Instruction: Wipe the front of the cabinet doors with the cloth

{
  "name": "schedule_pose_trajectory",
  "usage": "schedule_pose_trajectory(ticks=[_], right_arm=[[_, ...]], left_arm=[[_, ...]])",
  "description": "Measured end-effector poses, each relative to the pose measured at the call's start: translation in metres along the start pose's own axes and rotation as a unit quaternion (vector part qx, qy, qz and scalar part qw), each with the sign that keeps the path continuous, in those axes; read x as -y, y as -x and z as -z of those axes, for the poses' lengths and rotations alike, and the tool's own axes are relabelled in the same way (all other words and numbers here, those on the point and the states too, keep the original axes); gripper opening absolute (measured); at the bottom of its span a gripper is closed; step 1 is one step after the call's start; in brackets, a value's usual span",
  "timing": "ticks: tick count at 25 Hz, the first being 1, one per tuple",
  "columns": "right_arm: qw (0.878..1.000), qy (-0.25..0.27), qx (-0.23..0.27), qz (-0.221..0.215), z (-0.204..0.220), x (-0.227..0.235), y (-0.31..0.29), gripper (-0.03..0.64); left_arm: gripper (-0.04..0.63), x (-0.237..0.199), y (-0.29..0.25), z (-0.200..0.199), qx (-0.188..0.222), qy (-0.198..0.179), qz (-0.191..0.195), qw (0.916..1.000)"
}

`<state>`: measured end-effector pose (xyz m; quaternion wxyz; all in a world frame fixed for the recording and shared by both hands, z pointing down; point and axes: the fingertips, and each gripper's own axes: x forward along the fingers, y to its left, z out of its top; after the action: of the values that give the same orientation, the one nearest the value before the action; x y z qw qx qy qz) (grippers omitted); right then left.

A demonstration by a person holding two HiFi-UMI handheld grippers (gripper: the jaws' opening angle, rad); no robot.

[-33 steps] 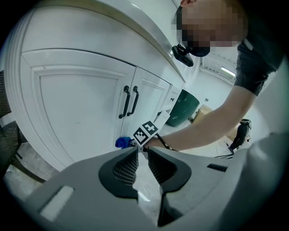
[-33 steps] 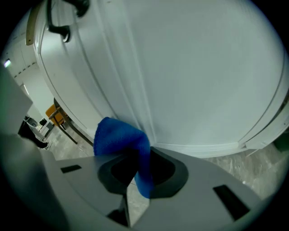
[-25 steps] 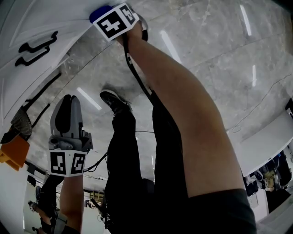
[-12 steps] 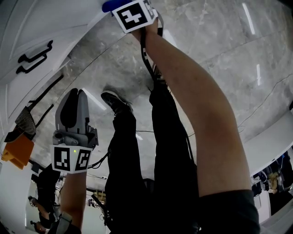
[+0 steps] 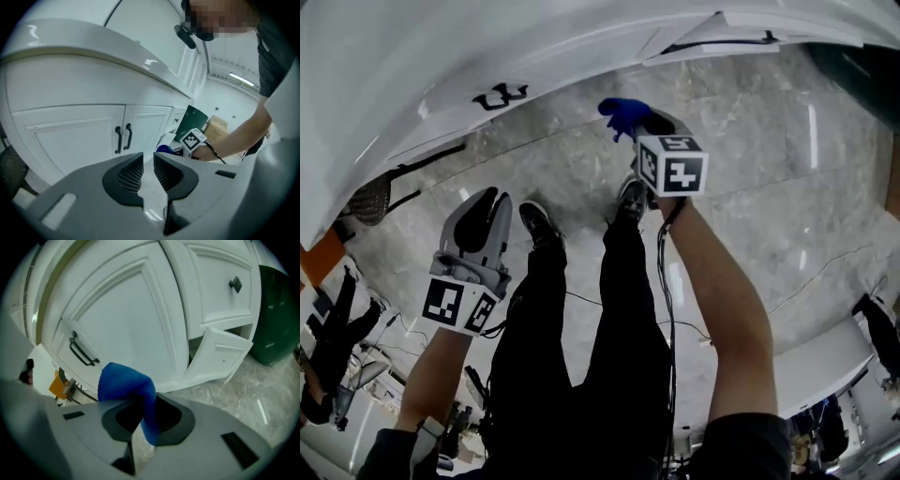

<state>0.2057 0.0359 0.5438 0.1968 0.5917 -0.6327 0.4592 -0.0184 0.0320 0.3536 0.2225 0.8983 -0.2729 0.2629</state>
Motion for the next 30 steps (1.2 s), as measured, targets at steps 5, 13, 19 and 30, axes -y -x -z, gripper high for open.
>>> schedule_pose_trajectory(ticks=[5, 13, 19, 30], right_arm=[[0.999, -0.026, 0.028, -0.025, -0.021, -0.041, 0.073, 0.057], [0.994, -0.054, 0.084, -0.047, -0.07, -0.121, 0.164, 0.057], [0.988, -0.04, 0.123, -0.083, -0.127, -0.184, 0.267, 0.057], [0.959, 0.07, 0.237, -0.137, -0.191, -0.325, 0.432, 0.057]], left_arm=[[0.069, -0.023, 0.056, -0.036, 0.033, 0.011, -0.047, 0.9983], [0.069, -0.063, 0.152, -0.081, 0.059, 0.014, -0.113, 0.9917], [0.069, -0.054, 0.231, -0.144, 0.113, 0.031, -0.163, 0.9797], [0.069, 0.024, 0.339, -0.249, 0.22, 0.014, -0.137, 0.9656]])
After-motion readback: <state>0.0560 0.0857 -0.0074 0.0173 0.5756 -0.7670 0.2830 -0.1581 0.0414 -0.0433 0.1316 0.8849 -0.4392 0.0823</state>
